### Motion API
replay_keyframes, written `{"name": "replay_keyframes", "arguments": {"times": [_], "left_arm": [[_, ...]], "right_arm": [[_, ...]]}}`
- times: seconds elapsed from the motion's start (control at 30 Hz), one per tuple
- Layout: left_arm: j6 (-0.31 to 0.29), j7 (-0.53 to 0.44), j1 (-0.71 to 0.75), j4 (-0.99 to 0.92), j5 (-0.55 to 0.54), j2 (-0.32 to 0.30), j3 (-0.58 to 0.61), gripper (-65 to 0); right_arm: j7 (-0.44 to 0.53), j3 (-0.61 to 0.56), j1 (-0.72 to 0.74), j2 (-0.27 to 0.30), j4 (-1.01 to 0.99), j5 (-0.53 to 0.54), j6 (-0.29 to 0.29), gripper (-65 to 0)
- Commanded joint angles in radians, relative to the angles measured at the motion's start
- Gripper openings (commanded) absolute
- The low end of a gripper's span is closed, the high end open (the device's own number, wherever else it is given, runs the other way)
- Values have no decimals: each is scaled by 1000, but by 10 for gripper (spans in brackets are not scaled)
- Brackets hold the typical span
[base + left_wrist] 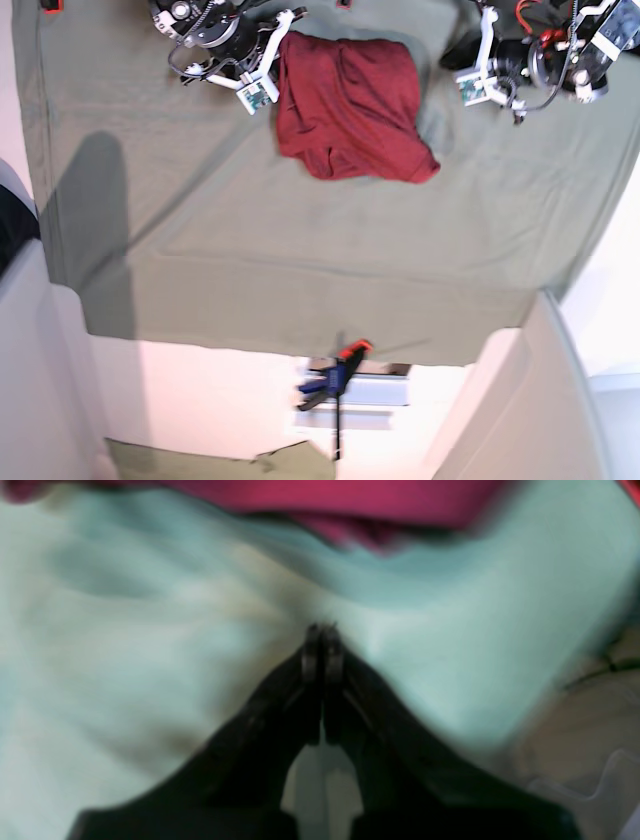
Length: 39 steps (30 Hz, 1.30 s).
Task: Fold the T-shirt properly
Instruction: 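Pat the folded shirt flat with both grippers from its sides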
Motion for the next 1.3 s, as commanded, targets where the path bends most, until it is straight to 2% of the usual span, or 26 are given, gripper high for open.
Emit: {"name": "replay_keyframes", "arguments": {"times": [0.0,0.27,0.4,0.53,0.63,0.73,0.8,0.93,1.1,1.27], "left_arm": [[-3,-16,7,37,-18,-19,-45,-650],[-3,-10,125,144,-134,-14,-224,-650],[-3,-10,126,174,-151,-1,-227,-650],[-3,-10,120,179,-150,51,-227,-650],[-3,-10,121,179,-150,102,-227,-650],[-3,-10,120,179,-149,153,-227,-650],[-3,-11,120,178,-131,184,-227,-650],[-3,-34,87,150,-59,245,-227,-650],[-3,-37,-19,14,-51,308,-227,-650],[-3,-51,-80,-161,-51,317,-227,-650]], "right_arm": [[10,1,-2,-6,26,8,1,-650],[12,-7,-18,-23,48,8,1,-650],[13,13,-12,-23,53,-78,0,-650],[-2,98,-12,-22,100,-72,-2,-650],[-48,149,-14,-12,183,-3,0,-650],[-59,148,-23,-5,245,84,1,-650],[-43,127,-27,-12,250,98,1,-650],[17,87,-29,-46,230,60,2,-650],[58,69,23,-76,114,29,2,-650],[80,68,143,-98,-73,29,2,-650]]}}
